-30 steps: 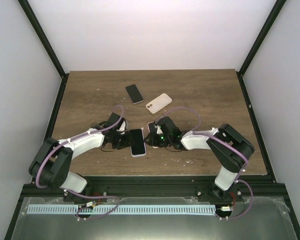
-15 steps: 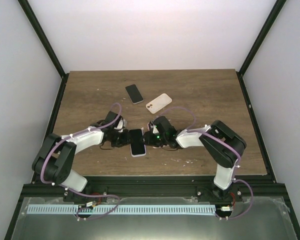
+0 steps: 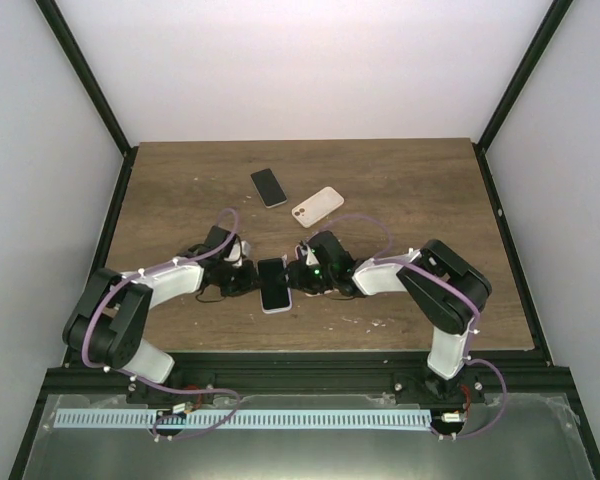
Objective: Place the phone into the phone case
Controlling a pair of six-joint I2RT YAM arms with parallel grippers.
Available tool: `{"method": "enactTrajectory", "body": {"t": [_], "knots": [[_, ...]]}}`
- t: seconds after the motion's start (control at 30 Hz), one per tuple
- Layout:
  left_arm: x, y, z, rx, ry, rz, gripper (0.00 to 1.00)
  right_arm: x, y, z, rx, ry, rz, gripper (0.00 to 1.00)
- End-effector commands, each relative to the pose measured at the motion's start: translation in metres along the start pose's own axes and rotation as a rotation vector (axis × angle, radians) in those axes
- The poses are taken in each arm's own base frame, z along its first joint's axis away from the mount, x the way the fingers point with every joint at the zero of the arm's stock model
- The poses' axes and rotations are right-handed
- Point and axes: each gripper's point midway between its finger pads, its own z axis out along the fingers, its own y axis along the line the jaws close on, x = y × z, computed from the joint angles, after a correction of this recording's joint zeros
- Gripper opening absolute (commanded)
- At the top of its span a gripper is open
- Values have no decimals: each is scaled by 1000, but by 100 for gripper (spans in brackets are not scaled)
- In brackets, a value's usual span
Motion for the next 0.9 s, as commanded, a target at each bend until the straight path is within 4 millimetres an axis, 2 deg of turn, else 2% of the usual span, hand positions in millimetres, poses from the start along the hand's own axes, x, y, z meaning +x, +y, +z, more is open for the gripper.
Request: {"method": "enactTrajectory", "body": {"t": [0.0, 0.2, 0.4, 0.5, 0.6, 0.87], "knots": [[18, 26, 5, -76, 36, -28, 14, -6, 47, -3, -189, 2, -45, 45], [27, 26, 2, -40, 37, -40, 14, -8, 61, -11, -235, -13, -65, 46], [27, 16, 0, 8, 37, -41, 18, -1, 53, -3, -238, 26, -55, 46], [28, 14, -1, 18, 39, -40, 18, 1, 42, 1, -188, 31, -42, 43], [27, 12, -2, 24, 40, -34, 19, 1, 34, 4, -150, 33, -43, 33], [26, -4, -9, 95, 32, -20, 23, -1, 33, 1, -154, 34, -52, 11]]}}
